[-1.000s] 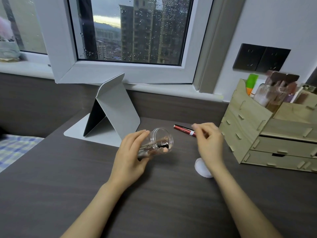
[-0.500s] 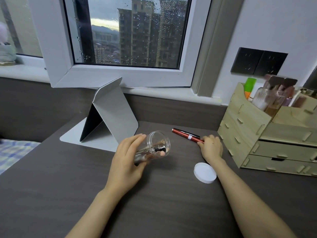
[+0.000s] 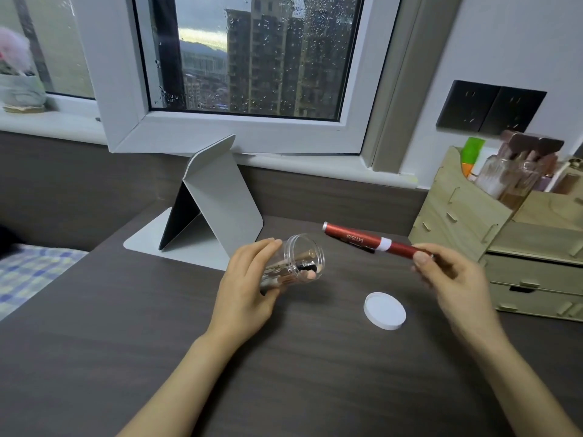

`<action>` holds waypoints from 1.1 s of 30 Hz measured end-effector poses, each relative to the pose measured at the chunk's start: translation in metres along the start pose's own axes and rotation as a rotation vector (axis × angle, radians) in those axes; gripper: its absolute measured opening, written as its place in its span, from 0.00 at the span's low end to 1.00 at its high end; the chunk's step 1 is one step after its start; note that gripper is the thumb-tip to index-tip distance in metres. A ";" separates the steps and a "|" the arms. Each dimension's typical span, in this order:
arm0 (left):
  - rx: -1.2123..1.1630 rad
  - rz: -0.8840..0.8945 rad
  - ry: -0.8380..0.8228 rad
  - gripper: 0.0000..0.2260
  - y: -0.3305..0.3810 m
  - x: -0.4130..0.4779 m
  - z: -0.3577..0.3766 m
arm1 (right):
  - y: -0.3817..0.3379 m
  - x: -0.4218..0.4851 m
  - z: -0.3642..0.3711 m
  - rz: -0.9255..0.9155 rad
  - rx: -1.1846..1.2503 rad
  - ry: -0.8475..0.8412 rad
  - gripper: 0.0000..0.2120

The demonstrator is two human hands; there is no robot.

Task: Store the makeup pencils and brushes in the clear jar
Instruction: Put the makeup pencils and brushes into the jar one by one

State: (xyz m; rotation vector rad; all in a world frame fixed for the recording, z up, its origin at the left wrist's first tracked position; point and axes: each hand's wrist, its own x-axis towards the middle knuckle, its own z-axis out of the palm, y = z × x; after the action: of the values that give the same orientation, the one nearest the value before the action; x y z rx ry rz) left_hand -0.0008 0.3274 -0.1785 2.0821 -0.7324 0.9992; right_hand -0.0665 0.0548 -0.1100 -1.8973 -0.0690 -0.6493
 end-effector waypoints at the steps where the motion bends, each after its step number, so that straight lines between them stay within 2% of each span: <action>1: -0.002 -0.001 0.001 0.35 0.000 0.000 0.000 | -0.009 -0.006 -0.001 -0.019 0.006 -0.019 0.16; 5: -0.003 0.017 -0.012 0.34 0.001 -0.001 0.001 | -0.028 -0.018 0.016 -0.150 -0.173 -0.083 0.06; 8: 0.007 0.049 -0.040 0.33 0.002 -0.003 0.001 | -0.029 -0.017 0.047 -0.224 -0.294 -0.133 0.05; 11: 0.012 0.071 -0.060 0.31 0.003 -0.004 0.001 | -0.030 -0.015 0.081 -0.236 -0.278 -0.148 0.03; 15: 0.016 0.079 -0.061 0.31 0.002 -0.004 0.001 | -0.028 -0.013 0.108 -0.124 -0.142 -0.175 0.15; 19: 0.003 0.049 -0.033 0.32 0.001 -0.003 0.001 | -0.022 -0.006 0.111 -0.365 -0.380 -0.035 0.07; 22: 0.001 0.044 -0.027 0.33 0.001 -0.003 0.001 | -0.019 -0.002 0.108 -0.482 -0.376 -0.041 0.06; 25: -0.004 0.023 -0.018 0.34 0.001 -0.002 -0.001 | -0.010 0.009 0.094 -0.371 -0.199 0.047 0.07; 26: -0.003 0.017 -0.013 0.34 0.001 -0.002 -0.001 | -0.001 0.017 0.089 -0.304 -0.218 0.108 0.07; 28: -0.002 0.005 -0.004 0.35 0.001 -0.001 -0.001 | 0.027 0.036 0.081 -0.154 -0.499 0.148 0.07; 30: -0.004 0.004 -0.001 0.35 0.000 0.000 0.000 | 0.056 0.051 0.079 -0.012 -0.831 0.009 0.13; 33: -0.002 0.007 -0.007 0.36 0.000 0.001 0.000 | 0.083 0.063 0.084 0.081 -1.121 -0.214 0.17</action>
State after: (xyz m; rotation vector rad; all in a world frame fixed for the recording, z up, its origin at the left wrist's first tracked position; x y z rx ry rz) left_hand -0.0007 0.3267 -0.1782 2.0832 -0.7447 0.9958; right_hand 0.0488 0.0772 -0.1737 -3.0221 0.2957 -0.4403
